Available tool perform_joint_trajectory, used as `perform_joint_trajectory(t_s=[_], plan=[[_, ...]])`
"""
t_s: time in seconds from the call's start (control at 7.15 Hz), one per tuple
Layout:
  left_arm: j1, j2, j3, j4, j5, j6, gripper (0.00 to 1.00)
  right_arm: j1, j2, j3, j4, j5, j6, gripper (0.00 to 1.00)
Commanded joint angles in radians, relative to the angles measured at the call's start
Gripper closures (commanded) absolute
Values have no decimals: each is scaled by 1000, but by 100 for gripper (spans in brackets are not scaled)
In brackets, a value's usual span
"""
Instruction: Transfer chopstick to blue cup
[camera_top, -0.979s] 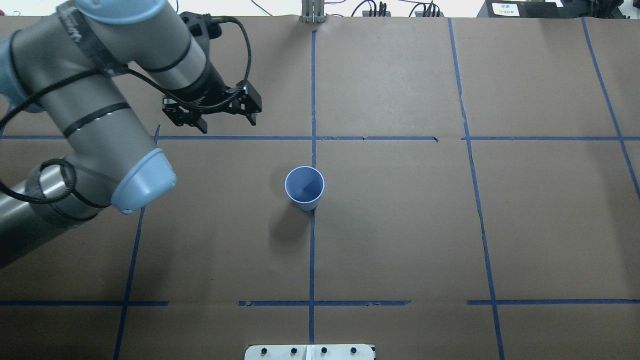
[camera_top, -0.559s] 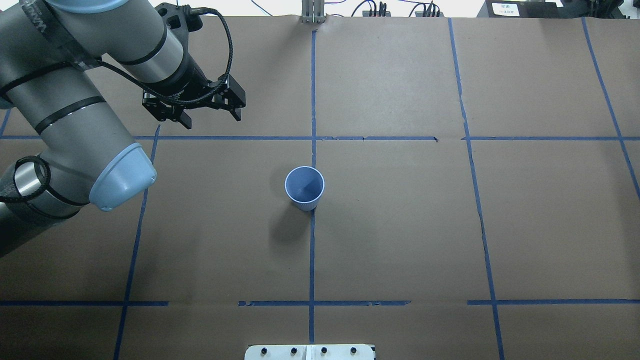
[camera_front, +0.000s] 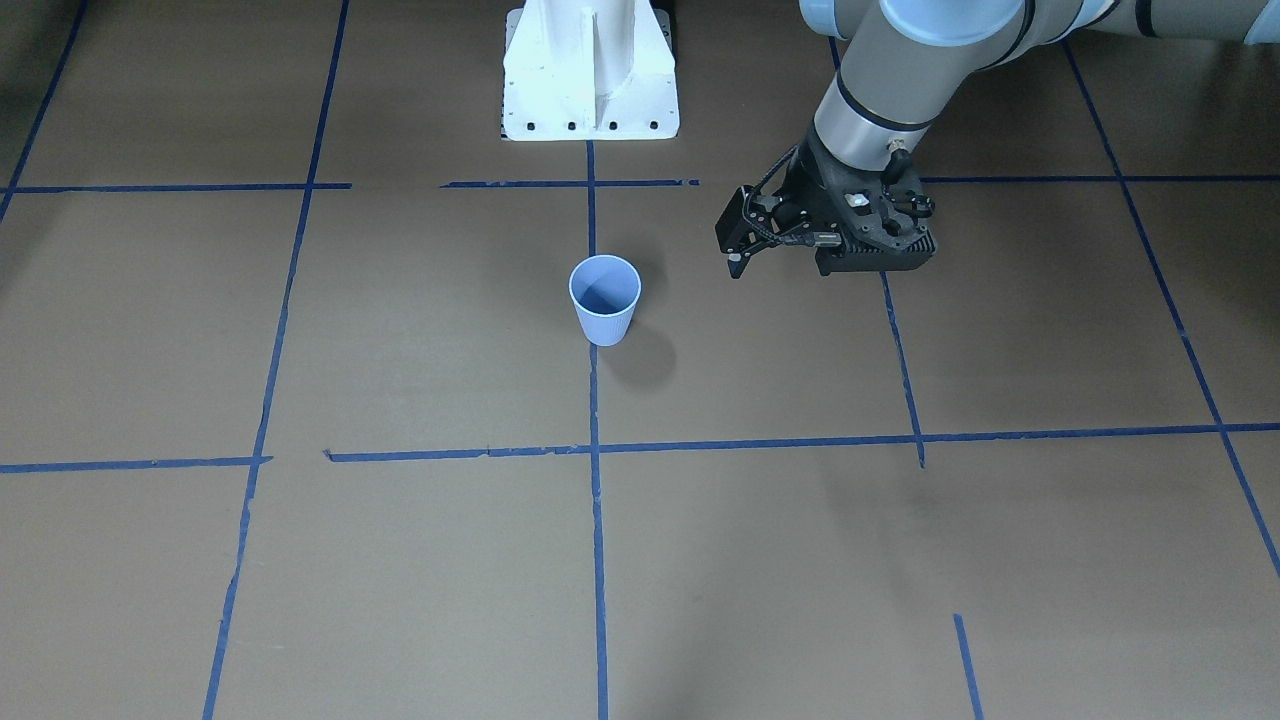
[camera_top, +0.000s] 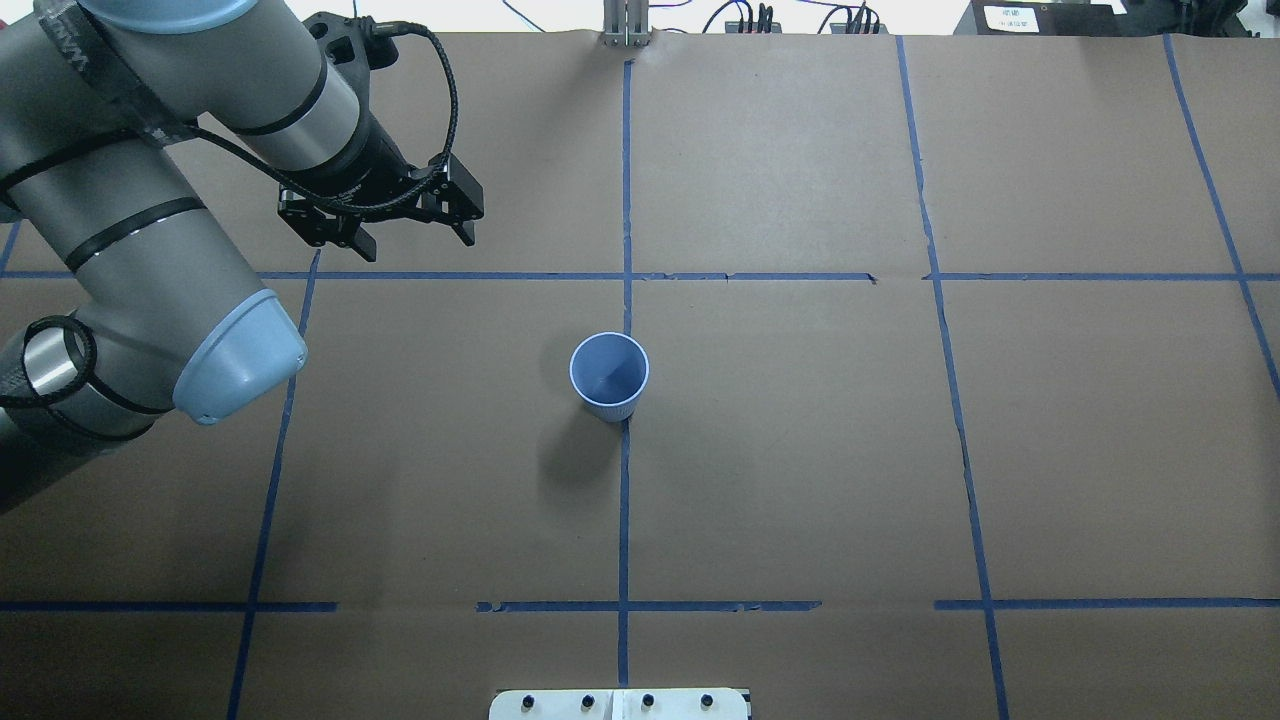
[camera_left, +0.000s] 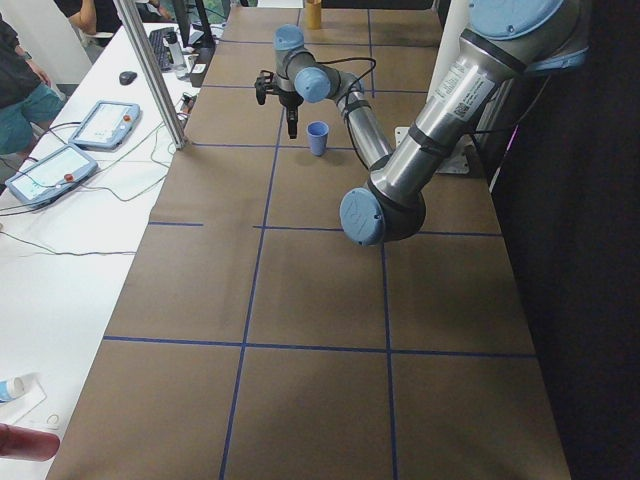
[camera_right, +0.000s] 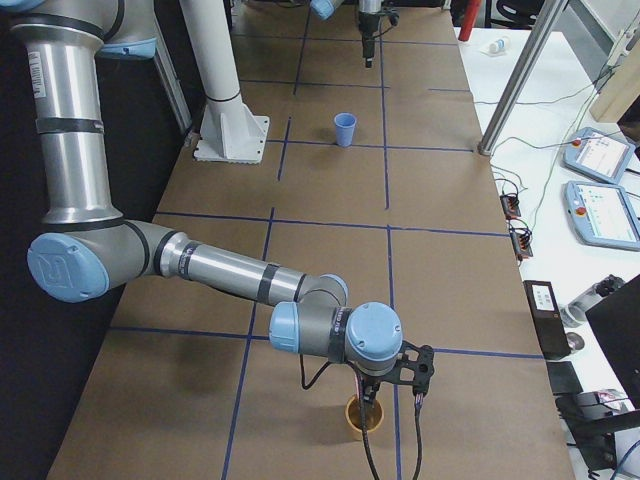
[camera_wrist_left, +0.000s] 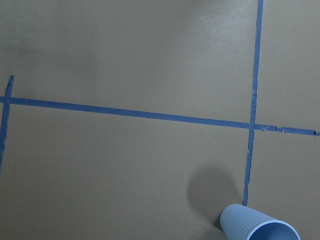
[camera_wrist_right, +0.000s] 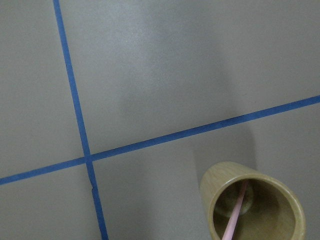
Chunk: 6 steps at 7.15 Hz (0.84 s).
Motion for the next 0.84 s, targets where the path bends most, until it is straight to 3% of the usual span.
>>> perform_joint_trajectory(t_s=[0.0, 0.7], plan=[[0, 0, -1, -2, 0, 0, 0, 0, -1, -23, 10, -3, 23, 0], [0, -4, -8, -4, -2, 0, 0, -14, -90, -18, 16, -50, 10, 0]])
